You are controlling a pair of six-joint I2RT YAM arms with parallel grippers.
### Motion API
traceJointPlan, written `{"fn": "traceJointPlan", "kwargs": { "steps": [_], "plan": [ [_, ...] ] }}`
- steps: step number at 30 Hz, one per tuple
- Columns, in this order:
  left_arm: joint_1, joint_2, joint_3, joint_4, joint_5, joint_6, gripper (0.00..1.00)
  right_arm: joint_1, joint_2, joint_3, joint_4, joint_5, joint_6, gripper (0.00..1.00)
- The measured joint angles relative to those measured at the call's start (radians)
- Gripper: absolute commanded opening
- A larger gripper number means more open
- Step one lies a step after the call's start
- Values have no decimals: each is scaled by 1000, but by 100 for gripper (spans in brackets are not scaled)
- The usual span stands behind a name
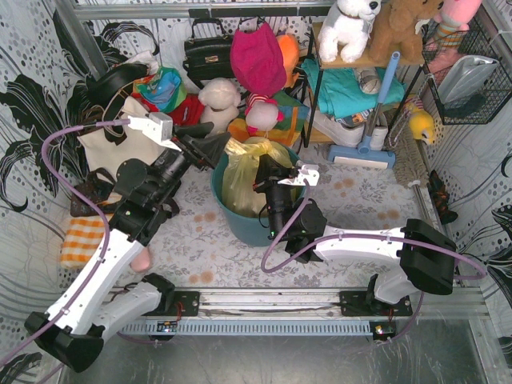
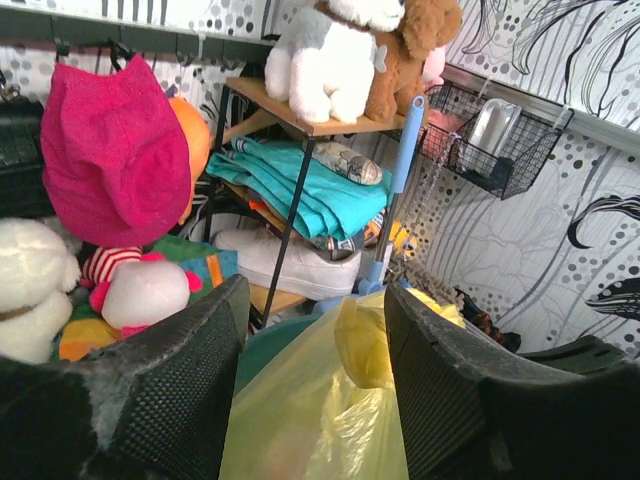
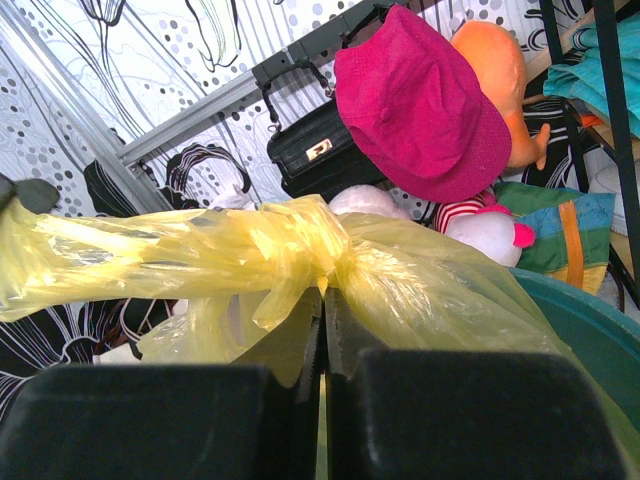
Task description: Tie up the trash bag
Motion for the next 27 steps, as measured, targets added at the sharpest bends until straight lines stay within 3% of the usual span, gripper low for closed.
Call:
{"fn": "traceJointPlan", "kwargs": {
  "steps": [6, 12, 22, 27],
  "plan": [
    [136, 41, -13, 46, 205, -119, 66, 0, 0, 0, 0, 1, 0, 0],
    [182, 95, -22, 80, 333, -189, 70, 0, -2, 0, -10, 1, 1, 0],
    [222, -1, -68, 193, 352, -249, 72, 0, -6, 0, -48, 0, 24, 0],
    [226, -79, -77, 219, 247, -245, 73, 0, -6, 0, -60, 0, 32, 0]
  ]
}}
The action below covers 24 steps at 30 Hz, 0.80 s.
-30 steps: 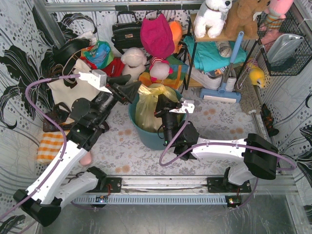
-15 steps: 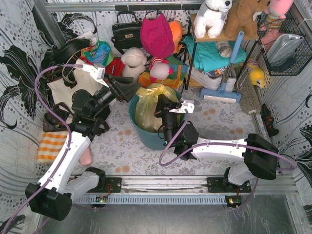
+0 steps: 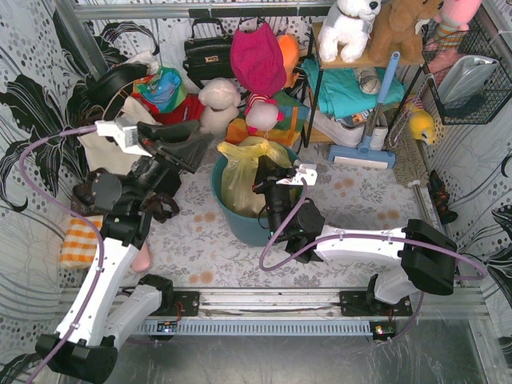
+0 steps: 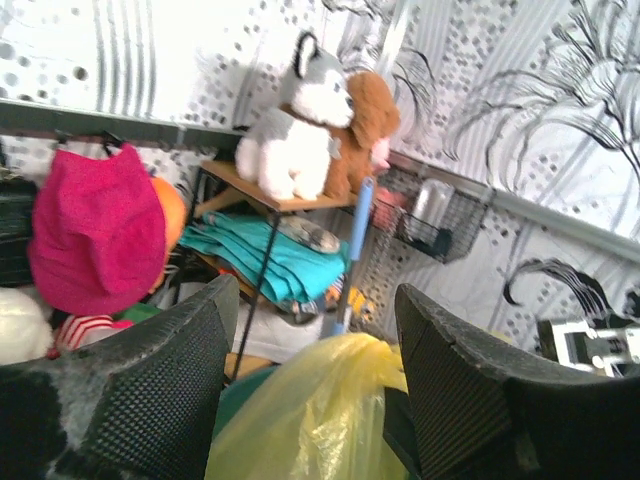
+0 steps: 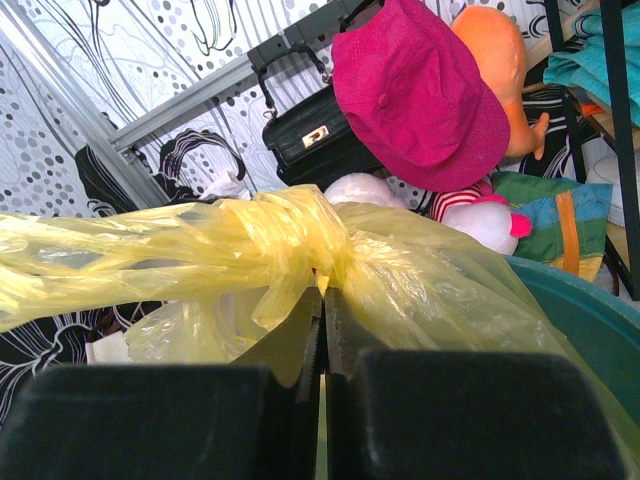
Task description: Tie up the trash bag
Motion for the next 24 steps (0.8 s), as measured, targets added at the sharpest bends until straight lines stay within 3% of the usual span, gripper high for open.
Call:
{"fn": "traceJointPlan", "kwargs": {
  "steps": [7, 16, 24],
  "plan": [
    [3, 39, 0, -56, -102, 9, 72, 0, 0, 0, -4, 0, 3, 0],
    [5, 192, -1, -45, 166, -18, 68, 0, -4, 0, -21, -1, 16, 0],
    [0, 268, 0, 3, 295, -35, 68, 0, -13, 0, -23, -5, 23, 0]
  ]
}}
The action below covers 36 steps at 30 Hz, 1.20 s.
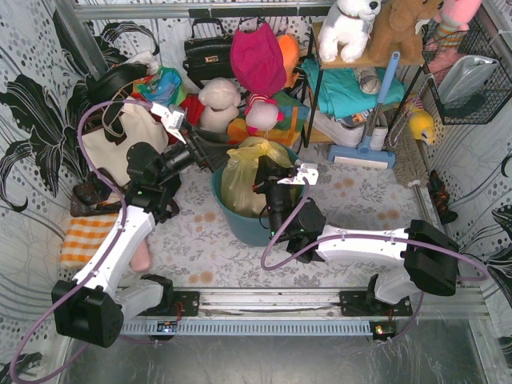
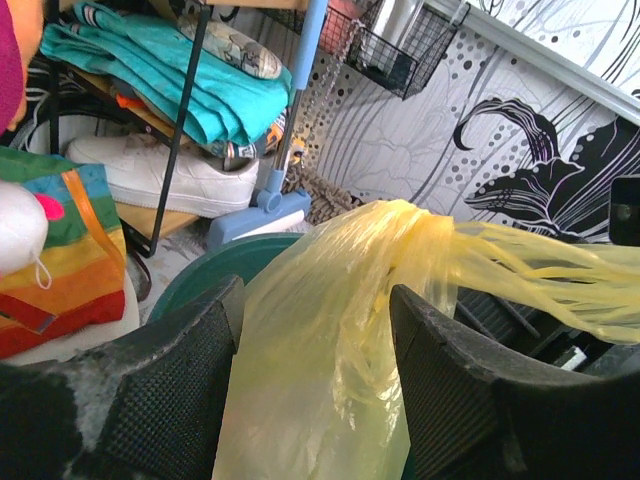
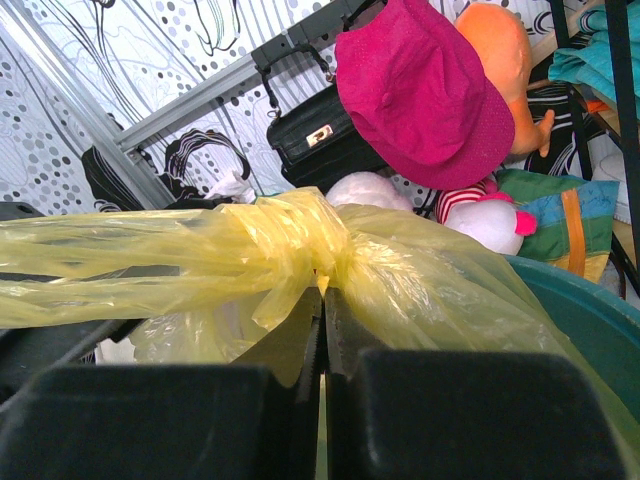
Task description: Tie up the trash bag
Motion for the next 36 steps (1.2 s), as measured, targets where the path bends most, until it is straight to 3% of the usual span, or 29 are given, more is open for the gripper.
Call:
{"fn": "traceJointPlan", "kwargs": {
  "steps": [10, 17, 24, 36],
  "plan": [
    [-76, 45, 6, -38, 39, 37, 65, 0, -4, 0, -2, -3, 3, 0],
    [-98, 45, 8, -79, 39, 74, 47, 0, -6, 0, -2, -3, 4, 0],
    [-98, 45, 8, -84, 50, 85, 18, 0, -6, 0, -2, -3, 4, 0],
    [-106, -67, -5, -89, 105, 92, 9, -7, -4, 0, -1, -4, 21, 0]
  ]
}}
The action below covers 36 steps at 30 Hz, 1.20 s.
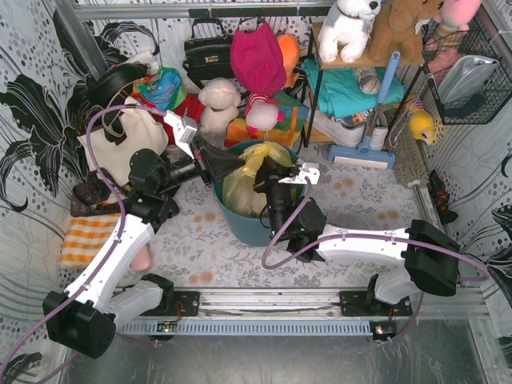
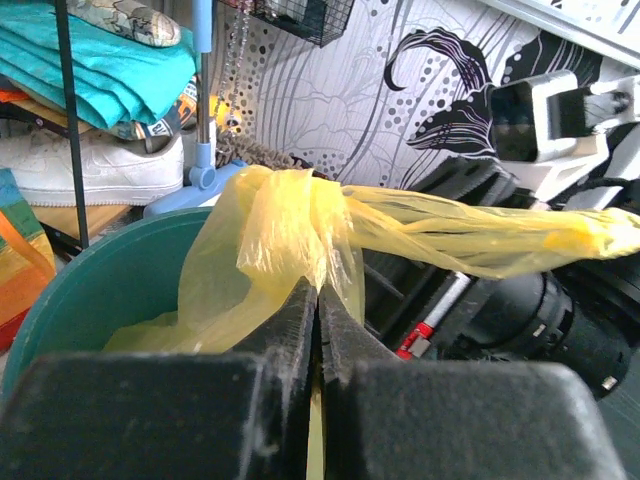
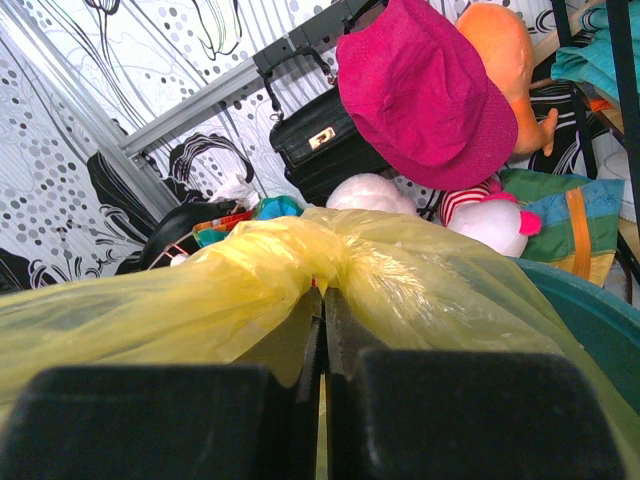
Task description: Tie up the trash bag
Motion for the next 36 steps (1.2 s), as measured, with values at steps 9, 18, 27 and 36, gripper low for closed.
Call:
{"fn": "traceJointPlan", "kwargs": {
  "steps": [9, 18, 27, 36],
  "plan": [
    [-16, -10, -2, -52, 49, 8, 9, -29, 18, 0, 0, -30, 39, 0],
    [-72, 23, 4, -105, 105, 30, 11, -84, 14, -1, -101, -151, 191, 0],
    [-90, 35, 13, -138, 126, 61, 14, -147, -60, -96, -131, -442, 385, 0],
    [-96, 35, 15, -138, 151, 70, 41, -171, -71, -118, -116, -596, 475, 0]
  ]
}}
